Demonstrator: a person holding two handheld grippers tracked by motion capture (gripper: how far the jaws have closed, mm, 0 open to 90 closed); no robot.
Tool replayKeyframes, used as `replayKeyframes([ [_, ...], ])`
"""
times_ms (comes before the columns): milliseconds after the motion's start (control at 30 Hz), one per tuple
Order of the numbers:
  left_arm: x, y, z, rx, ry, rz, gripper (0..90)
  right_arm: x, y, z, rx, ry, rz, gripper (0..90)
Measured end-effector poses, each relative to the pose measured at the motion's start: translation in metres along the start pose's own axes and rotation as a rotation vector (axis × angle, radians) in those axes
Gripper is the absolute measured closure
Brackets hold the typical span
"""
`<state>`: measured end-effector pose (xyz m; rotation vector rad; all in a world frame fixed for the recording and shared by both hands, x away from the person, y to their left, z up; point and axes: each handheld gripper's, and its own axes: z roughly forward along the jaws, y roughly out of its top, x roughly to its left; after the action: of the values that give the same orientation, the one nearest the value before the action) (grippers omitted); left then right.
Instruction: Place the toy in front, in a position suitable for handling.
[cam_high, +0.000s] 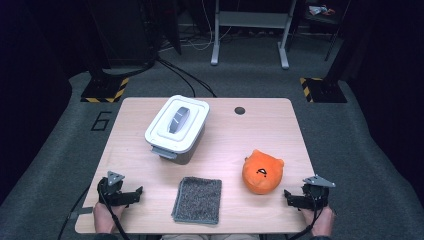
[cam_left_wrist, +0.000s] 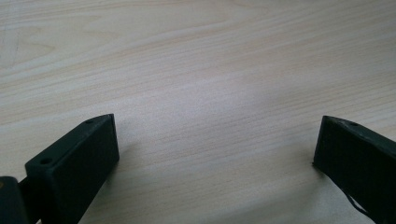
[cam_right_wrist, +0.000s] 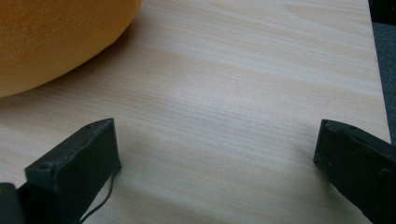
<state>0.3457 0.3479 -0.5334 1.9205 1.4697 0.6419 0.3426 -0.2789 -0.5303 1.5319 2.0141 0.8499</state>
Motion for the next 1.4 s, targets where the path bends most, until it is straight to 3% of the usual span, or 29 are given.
replayKeyframes([
  [833, 0.0, 0.0, 0.0, 0.002, 0.006, -0.005, 0.0, -0.001, 0.002, 0.001, 0.01, -0.007, 0.003, 0.0],
  [1000, 0.0, 0.0, 0.0, 0.002, 0.011, -0.01, 0.0, 0.001, 0.007, 0.0, 0.047, -0.002, 0.029, 0.0],
  [1100, 0.0, 0.0, 0.0, 0.001, 0.012, -0.01, 0.0, 0.006, 0.015, -0.008, 0.07, 0.039, 0.081, 0.0],
  [1400, 0.0, 0.0, 0.0, 0.002, 0.013, -0.012, 0.0, 0.021, 0.034, -0.037, 0.026, 0.068, 0.105, 0.0],
])
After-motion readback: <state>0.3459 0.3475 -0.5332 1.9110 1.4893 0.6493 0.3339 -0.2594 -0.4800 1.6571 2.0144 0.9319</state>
